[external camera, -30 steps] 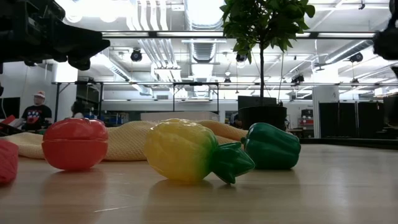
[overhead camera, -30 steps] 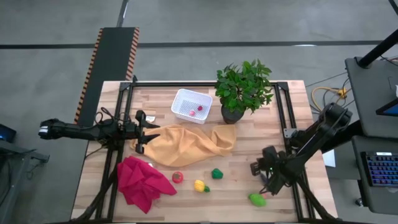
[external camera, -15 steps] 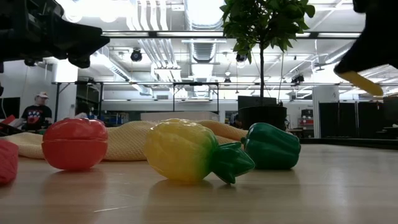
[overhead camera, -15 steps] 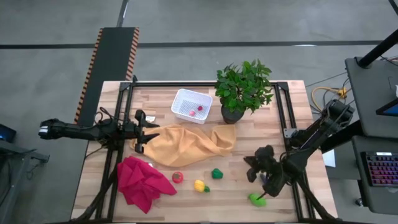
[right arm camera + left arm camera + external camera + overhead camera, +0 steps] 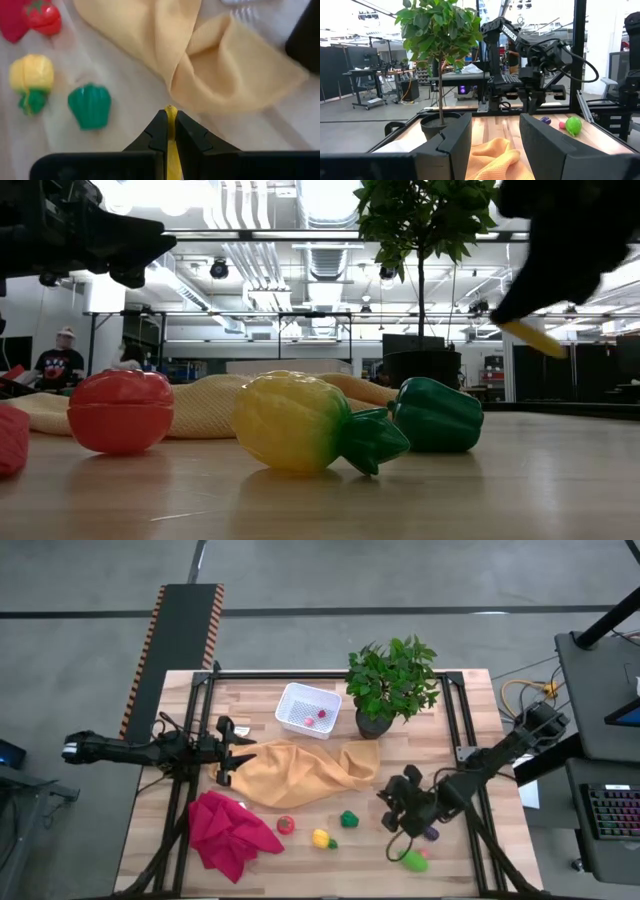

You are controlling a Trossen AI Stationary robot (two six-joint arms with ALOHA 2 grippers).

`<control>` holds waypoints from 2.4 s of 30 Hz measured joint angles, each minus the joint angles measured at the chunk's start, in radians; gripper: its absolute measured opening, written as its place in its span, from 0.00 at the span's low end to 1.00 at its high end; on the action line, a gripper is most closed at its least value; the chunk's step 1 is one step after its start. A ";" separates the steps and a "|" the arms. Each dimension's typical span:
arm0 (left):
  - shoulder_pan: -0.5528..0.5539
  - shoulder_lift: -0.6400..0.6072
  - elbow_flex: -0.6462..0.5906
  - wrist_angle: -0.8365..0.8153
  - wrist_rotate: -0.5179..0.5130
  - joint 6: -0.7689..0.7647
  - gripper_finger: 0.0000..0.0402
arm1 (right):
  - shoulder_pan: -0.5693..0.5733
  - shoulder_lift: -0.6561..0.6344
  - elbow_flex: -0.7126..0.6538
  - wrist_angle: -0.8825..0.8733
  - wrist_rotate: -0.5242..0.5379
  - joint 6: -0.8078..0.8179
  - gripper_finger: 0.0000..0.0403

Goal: Pick and placing Produce into tupperware
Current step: Put the yellow corn into the white bin, then put the purple eggplant into the white bin

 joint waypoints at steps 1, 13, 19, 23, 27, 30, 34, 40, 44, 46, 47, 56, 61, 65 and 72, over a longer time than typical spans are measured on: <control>0.000 0.000 0.000 0.000 0.000 0.000 0.38 | -0.018 0.001 0.000 0.032 0.001 -0.040 0.04; 0.000 -0.001 0.000 0.001 0.000 0.000 0.38 | -0.213 0.093 0.007 0.439 0.001 -0.484 0.04; 0.000 -0.001 0.000 0.000 0.000 0.000 0.38 | -0.292 0.226 0.088 0.533 0.001 -0.643 0.04; 0.000 -0.001 0.000 0.000 0.000 0.000 0.38 | -0.345 0.319 0.179 0.533 0.003 -0.713 0.04; 0.000 -0.001 0.000 0.000 0.000 0.000 0.38 | -0.386 0.396 0.277 0.517 0.082 -0.758 0.04; 0.000 -0.001 0.000 0.000 0.000 0.000 0.38 | -0.411 0.438 0.355 0.491 0.191 -0.803 0.04; 0.000 -0.001 0.000 0.000 0.000 0.000 0.38 | -0.454 0.470 0.430 0.468 0.251 -0.843 0.04; 0.000 0.000 0.000 -0.001 0.000 0.000 0.38 | -0.525 0.528 0.491 0.462 0.257 -0.844 0.04; 0.000 0.000 0.000 -0.001 0.000 0.000 0.38 | -0.563 0.574 0.534 0.462 0.257 -0.844 0.04; 0.000 -0.001 0.000 -0.001 0.000 -0.001 0.38 | -0.578 0.590 0.550 0.460 0.256 -0.848 0.04; 0.000 -0.001 0.000 -0.001 0.000 -0.001 0.38 | -0.584 0.597 0.553 0.459 0.257 -0.853 0.04; 0.000 0.000 0.000 -0.002 0.000 -0.001 0.38 | -0.616 0.604 0.562 0.459 0.263 -0.859 0.05; 0.000 0.000 0.000 -0.002 0.000 -0.001 0.38 | -0.617 0.604 0.562 0.460 0.263 -0.860 0.11; 0.000 0.000 0.000 -0.002 0.000 -0.001 0.38 | -0.617 0.603 0.562 0.460 0.263 -0.869 0.22; 0.000 0.000 0.000 -0.002 0.000 -0.001 0.38 | -0.612 0.578 0.561 0.460 0.255 -0.882 0.40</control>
